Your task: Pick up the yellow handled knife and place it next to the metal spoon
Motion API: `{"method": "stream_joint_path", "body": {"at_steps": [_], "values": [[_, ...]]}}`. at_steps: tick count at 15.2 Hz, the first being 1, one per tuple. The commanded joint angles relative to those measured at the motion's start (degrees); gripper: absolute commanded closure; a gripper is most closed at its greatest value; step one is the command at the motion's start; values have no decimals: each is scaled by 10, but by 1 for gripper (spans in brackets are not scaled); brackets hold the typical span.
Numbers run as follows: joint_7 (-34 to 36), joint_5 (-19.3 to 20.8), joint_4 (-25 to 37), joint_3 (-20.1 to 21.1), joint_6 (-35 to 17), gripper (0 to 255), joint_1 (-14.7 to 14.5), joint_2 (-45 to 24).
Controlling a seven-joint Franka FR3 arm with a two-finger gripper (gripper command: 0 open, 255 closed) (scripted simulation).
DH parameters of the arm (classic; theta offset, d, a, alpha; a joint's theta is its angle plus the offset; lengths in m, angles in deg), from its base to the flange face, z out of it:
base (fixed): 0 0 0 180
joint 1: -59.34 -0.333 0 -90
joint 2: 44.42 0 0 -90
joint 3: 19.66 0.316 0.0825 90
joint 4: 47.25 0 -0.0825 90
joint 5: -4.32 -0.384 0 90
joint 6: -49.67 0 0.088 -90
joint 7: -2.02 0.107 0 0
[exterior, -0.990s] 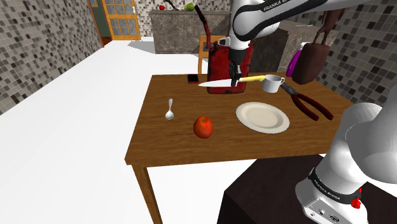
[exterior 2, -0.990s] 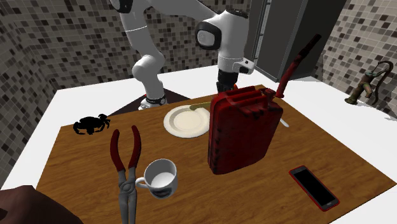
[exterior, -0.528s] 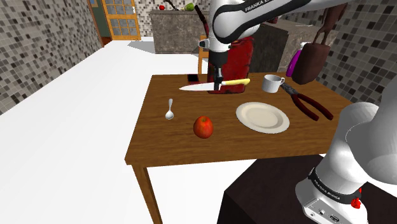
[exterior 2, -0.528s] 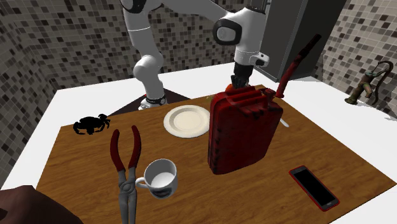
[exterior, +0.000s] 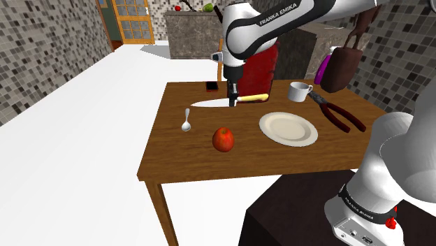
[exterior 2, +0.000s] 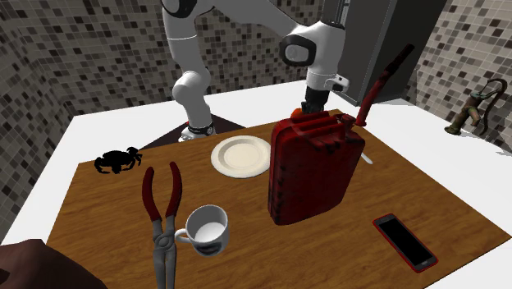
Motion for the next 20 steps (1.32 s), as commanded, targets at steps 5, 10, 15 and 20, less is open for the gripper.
{"method": "stream_joint_path", "body": {"at_steps": [5,10,15,20], "values": [[-6,-7,-28,-2,-49,255,1,-22],[-11,-15,-46,-2,-87,255,2,-42],[-17,-23,-60,-2,-120,255,3,-63],[-17,-23,-60,-2,-120,255,3,-63]]}}
